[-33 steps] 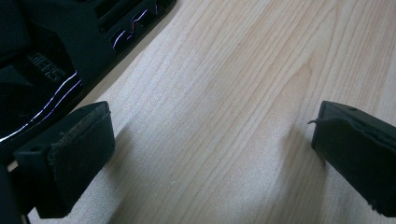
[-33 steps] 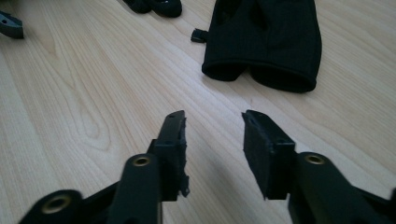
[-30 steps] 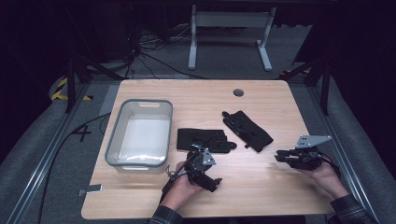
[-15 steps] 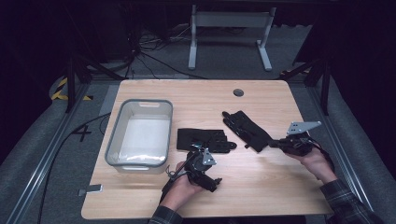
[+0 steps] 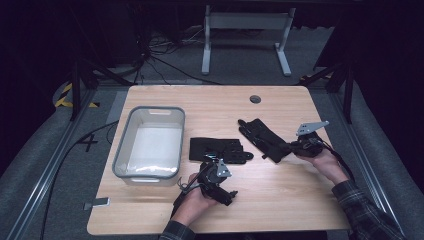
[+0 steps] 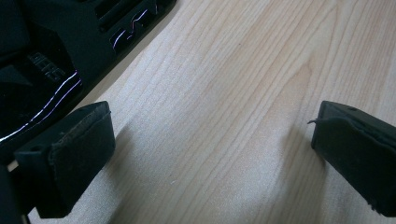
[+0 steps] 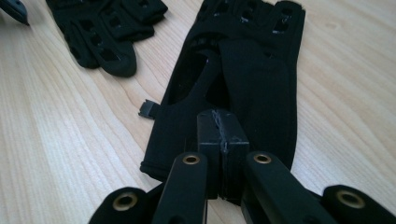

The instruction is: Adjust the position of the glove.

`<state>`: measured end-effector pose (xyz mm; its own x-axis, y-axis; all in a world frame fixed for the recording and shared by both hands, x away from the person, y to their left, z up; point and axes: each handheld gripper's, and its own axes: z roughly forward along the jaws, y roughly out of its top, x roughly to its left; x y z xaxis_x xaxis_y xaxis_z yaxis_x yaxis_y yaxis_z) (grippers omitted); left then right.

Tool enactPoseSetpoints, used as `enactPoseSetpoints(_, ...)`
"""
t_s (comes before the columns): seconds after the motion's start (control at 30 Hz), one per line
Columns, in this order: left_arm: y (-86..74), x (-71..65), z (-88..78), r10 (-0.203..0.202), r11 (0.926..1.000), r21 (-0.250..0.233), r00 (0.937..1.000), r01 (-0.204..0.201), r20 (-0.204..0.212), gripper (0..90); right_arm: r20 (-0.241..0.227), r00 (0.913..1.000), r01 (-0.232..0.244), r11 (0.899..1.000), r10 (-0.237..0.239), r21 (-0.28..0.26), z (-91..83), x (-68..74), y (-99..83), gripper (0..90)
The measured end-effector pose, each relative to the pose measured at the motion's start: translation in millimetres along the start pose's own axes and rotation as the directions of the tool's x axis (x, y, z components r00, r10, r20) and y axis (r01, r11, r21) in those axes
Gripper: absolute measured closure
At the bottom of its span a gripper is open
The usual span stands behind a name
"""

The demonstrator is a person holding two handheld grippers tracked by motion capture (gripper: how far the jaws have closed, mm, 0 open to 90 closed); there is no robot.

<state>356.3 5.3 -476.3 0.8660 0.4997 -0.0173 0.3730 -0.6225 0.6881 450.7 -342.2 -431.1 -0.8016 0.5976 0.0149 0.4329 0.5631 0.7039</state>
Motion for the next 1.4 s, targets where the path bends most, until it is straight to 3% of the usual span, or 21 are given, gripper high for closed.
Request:
enactPoseSetpoints(0.17, 0.0, 0.0, 0.0, 0.0, 1.0, 0.0, 1.0, 0.0, 0.0, 0.0, -0.002, 0.9999, 0.01, 0.999, -0.01, 0.046, 11.8, 0.6, -4.3, 90.0)
enactPoseSetpoints(0.33, -0.1, -0.1, 0.0, -0.001, 1.0, 0.0, 1.0, 0.001, 0.0, 0.0, -0.011, 0.9999, 0.0, 0.999, 0.0, 0.049, 13.6, -0.6, -8.4, 90.0)
enactPoseSetpoints(0.8, -0.4, -0.2, -0.3, -0.001, 1.0, 0.0, 1.0, 0.001, -0.001, 0.0, -0.014, 0.9999, 0.005, 0.997, -0.004, 0.081, -2.8, 9.1, -23.7, 90.0)
enactPoseSetpoints(1.37, -0.4, -0.2, -0.3, 0.0, 1.0, 0.0, 1.0, 0.0, -0.001, 0.0, -0.069, 0.9975, 0.019, 0.996, -0.012, 0.09, -30.2, 46.6, -53.3, 90.0)
enactPoseSetpoints(1.4, -0.5, -0.3, -0.4, -0.001, 1.0, 0.0, 1.0, 0.001, -0.001, 0.0, -0.087, 0.996, 0.027, 0.995, -0.019, 0.091, -34.2, 56.5, -57.9, 90.0)
